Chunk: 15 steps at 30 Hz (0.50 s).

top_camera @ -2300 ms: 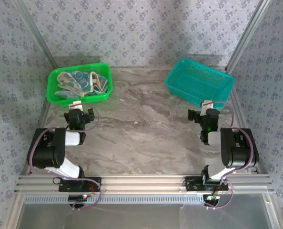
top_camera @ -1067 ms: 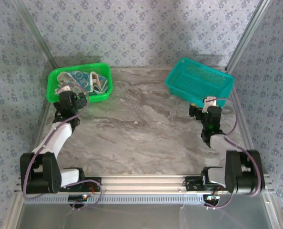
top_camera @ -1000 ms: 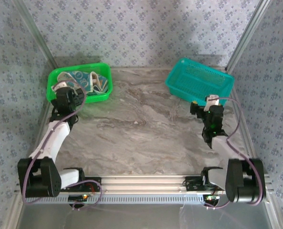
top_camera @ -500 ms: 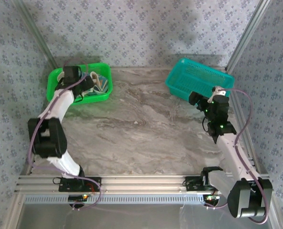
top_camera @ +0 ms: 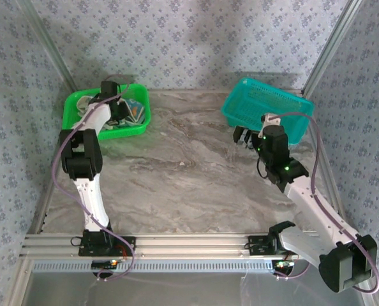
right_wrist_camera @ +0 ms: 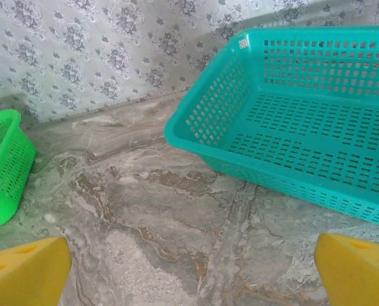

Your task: Fold and stack the towels

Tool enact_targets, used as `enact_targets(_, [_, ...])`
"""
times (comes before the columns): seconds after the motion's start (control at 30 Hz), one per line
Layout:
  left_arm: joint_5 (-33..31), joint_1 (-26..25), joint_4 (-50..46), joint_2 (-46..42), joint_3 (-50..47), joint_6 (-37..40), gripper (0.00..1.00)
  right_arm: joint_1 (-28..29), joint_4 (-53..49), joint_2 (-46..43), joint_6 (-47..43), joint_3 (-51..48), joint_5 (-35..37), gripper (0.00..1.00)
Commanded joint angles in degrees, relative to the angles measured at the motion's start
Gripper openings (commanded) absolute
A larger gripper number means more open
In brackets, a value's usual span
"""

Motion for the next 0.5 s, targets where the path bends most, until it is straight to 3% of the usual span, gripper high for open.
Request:
enact_targets(0.0, [-2.6, -0.2, -2.2, -6.1, 3.1, 1.0, 0.0, 1.2, -1.2, 0.5, -1.2, 2.3, 2.7, 1.0])
enact_targets(0.2, [-7.4, -1.9, -7.6, -15.8, 8.5, 1.9, 0.0, 3.2, 0.8, 2.6, -1.6, 3.6, 1.9, 1.0])
enact_targets(0.47, [-5.5, -7.1, -21.7, -18.5, 34.0, 2.4, 0.0, 4.6, 3.4, 7.5, -1.6, 6.2, -0.4, 1.0])
